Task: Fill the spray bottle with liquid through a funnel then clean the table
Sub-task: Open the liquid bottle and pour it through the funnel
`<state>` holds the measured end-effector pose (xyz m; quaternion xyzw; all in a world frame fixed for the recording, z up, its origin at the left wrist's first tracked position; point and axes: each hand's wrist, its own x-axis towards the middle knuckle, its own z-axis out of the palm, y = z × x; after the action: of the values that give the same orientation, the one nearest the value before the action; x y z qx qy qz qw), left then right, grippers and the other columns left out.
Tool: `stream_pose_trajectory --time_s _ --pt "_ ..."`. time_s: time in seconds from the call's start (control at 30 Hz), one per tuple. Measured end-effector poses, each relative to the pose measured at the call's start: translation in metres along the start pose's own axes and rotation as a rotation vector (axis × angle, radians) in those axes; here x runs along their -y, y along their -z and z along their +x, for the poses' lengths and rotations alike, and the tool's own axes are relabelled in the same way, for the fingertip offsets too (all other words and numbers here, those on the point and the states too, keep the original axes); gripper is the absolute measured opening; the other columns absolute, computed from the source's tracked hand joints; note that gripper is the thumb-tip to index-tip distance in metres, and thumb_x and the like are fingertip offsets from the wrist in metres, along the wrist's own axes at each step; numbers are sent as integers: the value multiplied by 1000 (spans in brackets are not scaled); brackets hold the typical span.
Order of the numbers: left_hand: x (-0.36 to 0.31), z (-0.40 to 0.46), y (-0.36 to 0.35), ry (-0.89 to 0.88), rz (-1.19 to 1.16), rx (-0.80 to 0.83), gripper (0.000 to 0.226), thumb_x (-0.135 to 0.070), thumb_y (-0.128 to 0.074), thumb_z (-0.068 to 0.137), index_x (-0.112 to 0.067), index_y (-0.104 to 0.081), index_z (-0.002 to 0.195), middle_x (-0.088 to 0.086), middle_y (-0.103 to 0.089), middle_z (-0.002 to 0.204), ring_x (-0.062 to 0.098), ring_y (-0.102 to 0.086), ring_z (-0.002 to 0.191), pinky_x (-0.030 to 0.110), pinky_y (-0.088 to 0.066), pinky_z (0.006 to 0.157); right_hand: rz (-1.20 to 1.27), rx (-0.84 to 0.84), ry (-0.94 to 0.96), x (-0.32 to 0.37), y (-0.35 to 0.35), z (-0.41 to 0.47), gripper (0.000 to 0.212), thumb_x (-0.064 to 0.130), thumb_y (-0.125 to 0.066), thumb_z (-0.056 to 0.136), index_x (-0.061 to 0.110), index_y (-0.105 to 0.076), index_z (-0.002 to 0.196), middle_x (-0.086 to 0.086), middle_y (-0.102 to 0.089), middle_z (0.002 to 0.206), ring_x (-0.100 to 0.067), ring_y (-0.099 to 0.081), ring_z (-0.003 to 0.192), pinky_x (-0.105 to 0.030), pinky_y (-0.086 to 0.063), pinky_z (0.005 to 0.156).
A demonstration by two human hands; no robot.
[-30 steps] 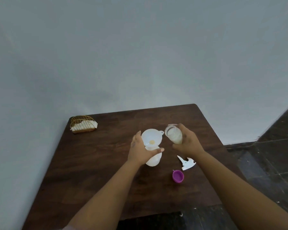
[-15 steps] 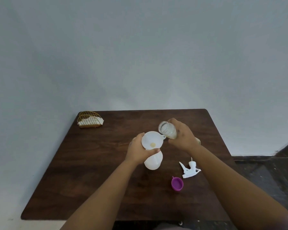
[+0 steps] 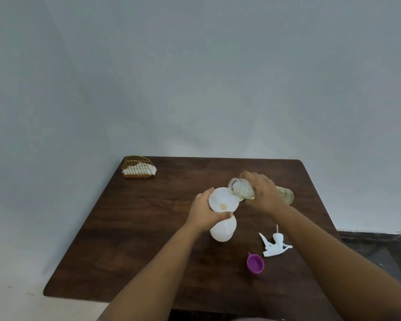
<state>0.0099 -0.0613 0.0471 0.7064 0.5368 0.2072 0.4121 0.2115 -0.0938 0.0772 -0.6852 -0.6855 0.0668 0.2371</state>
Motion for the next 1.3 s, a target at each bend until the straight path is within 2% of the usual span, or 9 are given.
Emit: stream_pose_trajectory --time_s 0.27,0.5,1.3 --pt "-2 0 -2 9 14 -2 99 -47 -85 65 -28 -35 148 0 -40 148 23 -44 131 44 -46 103 -37 9 28 3 4 3 44 20 -73 67 21 -56 108 2 -59 91 -22 -51 81 -36 -42 76" --pt "-5 0 0 23 13 5 96 -44 -84 69 -27 -34 149 1 -38 150 24 -43 132 45 -45 104 -49 34 30 3 4 7 44 22 -72 68 22 -56 108 3 -58 91 -23 -53 83 -39 -44 78" --pt "-8 6 1 7 15 22 95 -41 -85 68 -25 -37 148 1 -43 145 23 -46 128 42 -46 102 -105 85 88 7 8 22 52 23 -76 67 22 -53 114 2 -58 98 -23 -52 91 -36 -41 78"
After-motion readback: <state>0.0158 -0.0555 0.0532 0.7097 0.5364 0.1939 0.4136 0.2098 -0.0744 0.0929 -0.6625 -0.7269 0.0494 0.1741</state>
